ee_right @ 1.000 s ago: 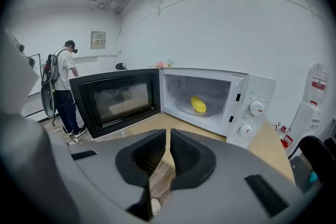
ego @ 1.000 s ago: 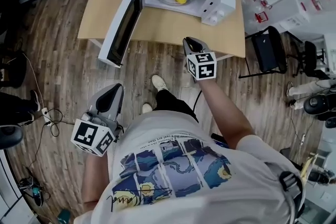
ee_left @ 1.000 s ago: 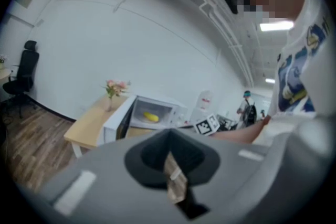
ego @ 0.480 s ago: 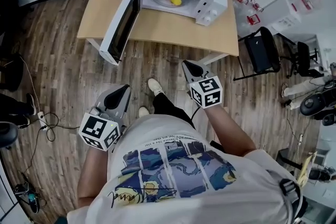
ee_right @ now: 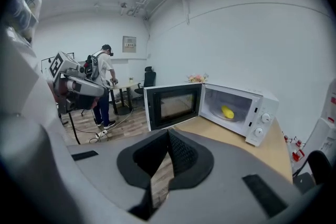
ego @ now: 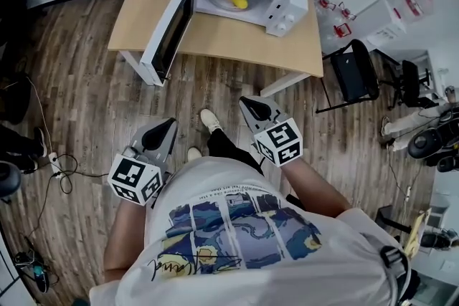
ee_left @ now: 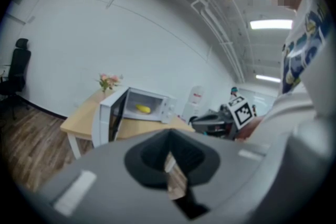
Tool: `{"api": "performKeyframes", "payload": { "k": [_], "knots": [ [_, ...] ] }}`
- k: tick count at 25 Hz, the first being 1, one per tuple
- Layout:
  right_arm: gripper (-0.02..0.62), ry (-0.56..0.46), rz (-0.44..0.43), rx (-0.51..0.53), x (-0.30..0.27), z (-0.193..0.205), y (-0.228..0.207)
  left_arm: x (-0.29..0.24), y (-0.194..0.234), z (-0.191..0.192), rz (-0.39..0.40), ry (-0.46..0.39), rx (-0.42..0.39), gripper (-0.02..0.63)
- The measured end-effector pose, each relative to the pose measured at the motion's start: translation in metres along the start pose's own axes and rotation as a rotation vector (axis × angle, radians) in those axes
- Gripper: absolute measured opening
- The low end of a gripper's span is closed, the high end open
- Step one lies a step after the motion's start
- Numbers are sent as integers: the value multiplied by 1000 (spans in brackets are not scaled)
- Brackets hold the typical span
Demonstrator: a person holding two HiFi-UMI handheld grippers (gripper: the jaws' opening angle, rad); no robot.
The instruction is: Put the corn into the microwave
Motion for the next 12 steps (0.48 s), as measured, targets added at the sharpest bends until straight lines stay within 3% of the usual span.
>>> {"api": "performKeyframes", "payload": {
  "k": [12],
  "knots": [
    [9, -31, -94, 79, 3, -12, 40, 22, 2, 13, -43, -9, 23, 6]
  ]
}}
Point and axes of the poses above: the fingertips, and each gripper's own axes: x backward along the fingers, y to its left, z out of its underside, the point moved 2 cm from there along x, backward along the fingers, and after that the axes turned 13 degrees about -x, right-handed, at the moved point
